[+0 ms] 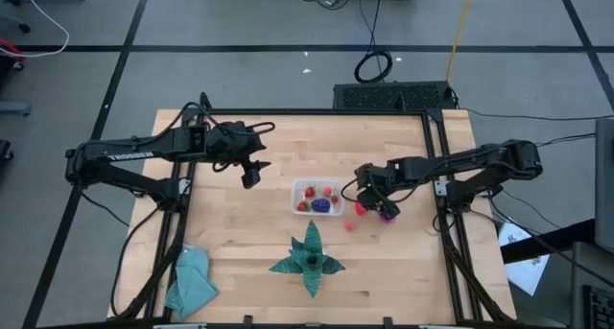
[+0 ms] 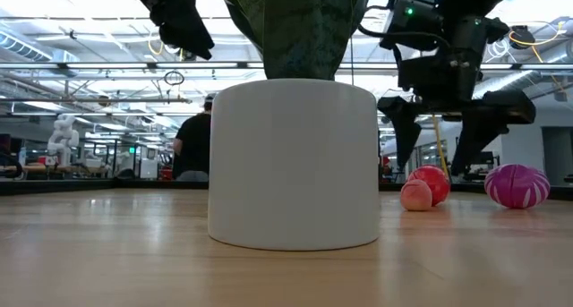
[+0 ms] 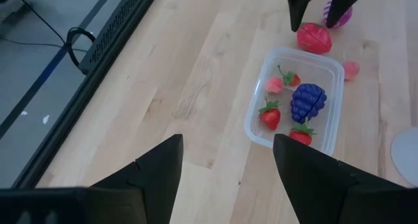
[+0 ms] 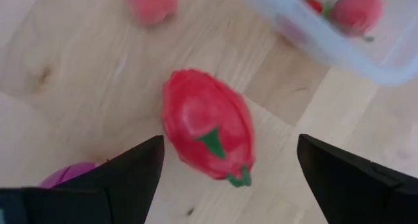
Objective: Pick and placing Produce into tupperware
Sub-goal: Put the pink dragon fruit into the transparent bin
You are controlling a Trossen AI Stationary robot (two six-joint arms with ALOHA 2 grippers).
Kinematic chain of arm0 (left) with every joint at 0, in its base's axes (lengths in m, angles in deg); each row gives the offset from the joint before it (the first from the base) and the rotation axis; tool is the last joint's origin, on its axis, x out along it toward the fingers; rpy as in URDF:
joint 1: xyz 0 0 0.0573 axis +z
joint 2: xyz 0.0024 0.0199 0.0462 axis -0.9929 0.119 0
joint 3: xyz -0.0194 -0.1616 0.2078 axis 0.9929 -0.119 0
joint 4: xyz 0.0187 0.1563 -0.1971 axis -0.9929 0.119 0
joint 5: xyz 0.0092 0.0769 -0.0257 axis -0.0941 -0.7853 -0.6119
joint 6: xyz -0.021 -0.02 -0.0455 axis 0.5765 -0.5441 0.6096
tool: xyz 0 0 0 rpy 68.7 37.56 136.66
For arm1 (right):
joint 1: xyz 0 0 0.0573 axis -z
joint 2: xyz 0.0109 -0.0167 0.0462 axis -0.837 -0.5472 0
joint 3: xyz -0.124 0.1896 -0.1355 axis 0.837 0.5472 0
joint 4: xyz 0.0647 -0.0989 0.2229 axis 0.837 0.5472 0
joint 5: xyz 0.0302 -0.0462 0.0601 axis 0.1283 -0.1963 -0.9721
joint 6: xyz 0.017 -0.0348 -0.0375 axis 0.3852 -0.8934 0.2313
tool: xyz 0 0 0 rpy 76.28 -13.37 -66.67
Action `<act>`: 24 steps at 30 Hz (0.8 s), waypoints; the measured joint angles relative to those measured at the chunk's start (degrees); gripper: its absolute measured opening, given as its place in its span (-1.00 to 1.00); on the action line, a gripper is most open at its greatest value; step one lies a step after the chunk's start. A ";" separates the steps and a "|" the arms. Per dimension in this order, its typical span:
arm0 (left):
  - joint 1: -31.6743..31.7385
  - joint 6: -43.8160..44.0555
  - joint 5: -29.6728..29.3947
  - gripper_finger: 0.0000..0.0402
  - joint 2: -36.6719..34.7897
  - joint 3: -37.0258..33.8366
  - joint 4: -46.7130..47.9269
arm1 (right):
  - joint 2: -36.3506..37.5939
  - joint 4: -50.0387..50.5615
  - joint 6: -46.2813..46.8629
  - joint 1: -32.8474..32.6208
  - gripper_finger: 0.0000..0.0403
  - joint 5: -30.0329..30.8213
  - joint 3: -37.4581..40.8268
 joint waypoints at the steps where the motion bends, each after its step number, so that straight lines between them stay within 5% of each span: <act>1: 0.01 0.01 0.01 0.21 0.00 0.00 -0.01 | -0.37 0.12 0.02 0.02 0.69 0.00 0.00; 24: -0.01 -0.02 0.52 0.21 0.00 0.00 0.45 | -7.46 -6.33 -0.57 0.04 0.69 -0.06 0.02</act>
